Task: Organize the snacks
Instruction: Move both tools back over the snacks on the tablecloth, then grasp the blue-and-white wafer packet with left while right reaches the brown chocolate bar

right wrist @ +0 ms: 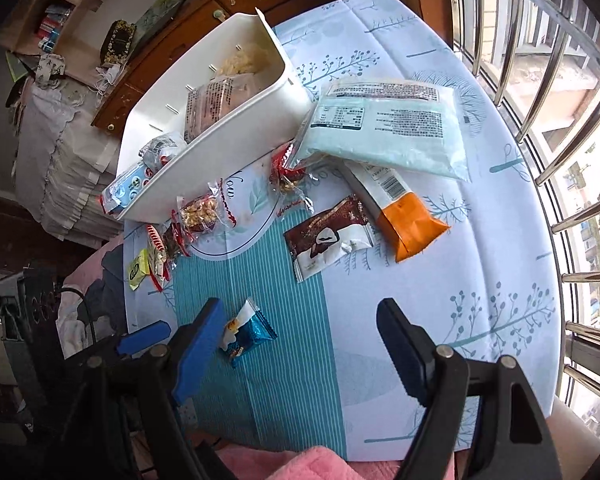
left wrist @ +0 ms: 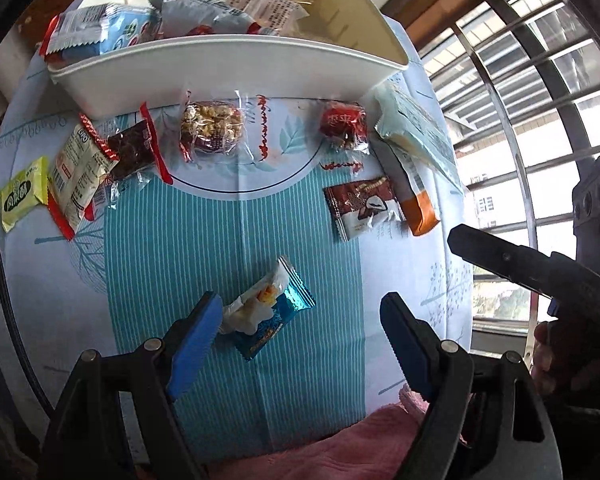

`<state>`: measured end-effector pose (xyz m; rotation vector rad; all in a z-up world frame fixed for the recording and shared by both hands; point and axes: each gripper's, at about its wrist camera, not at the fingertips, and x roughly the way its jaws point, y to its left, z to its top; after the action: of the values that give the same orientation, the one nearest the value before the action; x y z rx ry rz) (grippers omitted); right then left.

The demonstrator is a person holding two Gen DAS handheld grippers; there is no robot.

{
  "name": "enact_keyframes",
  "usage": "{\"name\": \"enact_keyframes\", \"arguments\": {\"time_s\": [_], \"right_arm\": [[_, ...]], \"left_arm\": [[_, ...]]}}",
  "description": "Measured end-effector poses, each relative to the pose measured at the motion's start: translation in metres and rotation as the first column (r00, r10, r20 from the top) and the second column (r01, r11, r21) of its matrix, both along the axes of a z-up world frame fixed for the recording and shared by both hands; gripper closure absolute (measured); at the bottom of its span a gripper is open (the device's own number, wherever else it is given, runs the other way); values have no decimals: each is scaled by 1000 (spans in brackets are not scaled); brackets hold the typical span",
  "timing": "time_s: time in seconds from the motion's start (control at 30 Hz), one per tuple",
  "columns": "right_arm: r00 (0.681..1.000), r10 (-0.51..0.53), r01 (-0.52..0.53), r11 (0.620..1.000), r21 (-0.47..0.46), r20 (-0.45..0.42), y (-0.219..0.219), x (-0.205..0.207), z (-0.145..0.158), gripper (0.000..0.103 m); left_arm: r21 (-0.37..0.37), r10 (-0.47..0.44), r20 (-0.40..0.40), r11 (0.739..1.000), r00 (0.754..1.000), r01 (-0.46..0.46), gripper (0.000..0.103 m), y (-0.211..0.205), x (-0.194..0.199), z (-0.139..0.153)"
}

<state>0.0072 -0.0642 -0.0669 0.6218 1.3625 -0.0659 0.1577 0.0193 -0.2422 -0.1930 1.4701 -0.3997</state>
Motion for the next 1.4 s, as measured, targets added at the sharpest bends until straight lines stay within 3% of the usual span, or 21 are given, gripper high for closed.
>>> {"name": "enact_keyframes", "arguments": {"time_s": [0.13,0.27,0.47,0.53,0.6,0.7,0.8,0.93,1.13,1.4], "right_arm": [[996,46,-43,998,41,-75,-8,20,-22,24],[986,87,-77,994,72,-146,-9,33,-46,24],[971,134,-114,988,108,-197,-4,48,-70,24],[967,147,-126,986,109,-210,-3,52,-75,24],[964,155,-134,985,109,-218,-1,56,-78,24],[961,158,-138,986,98,-227,0,60,-82,24],[959,151,-134,987,85,-240,2,65,-88,24],[958,140,-128,990,64,-251,3,69,-92,24],[953,112,-110,994,23,-282,5,74,-100,24],[943,101,-133,988,-79,-318,24,83,-106,25]], "left_arm": [[-14,119,-42,993,992,-119,23,9,2,-13],[-19,244,-67,969,967,-246,23,22,1,-27],[-30,368,-79,928,927,-371,23,39,0,-39],[-2,402,-82,915,912,-403,23,46,1,-43],[29,403,-64,915,913,-402,23,49,2,-46],[79,347,-28,936,937,-344,23,44,1,-46],[150,230,4,962,973,-228,23,29,-1,-46],[217,86,31,972,996,-91,23,1,-3,-47],[298,-81,24,952,996,70,23,-40,-6,-61],[383,-199,-3,905,980,185,23,-76,-8,-83]]}}
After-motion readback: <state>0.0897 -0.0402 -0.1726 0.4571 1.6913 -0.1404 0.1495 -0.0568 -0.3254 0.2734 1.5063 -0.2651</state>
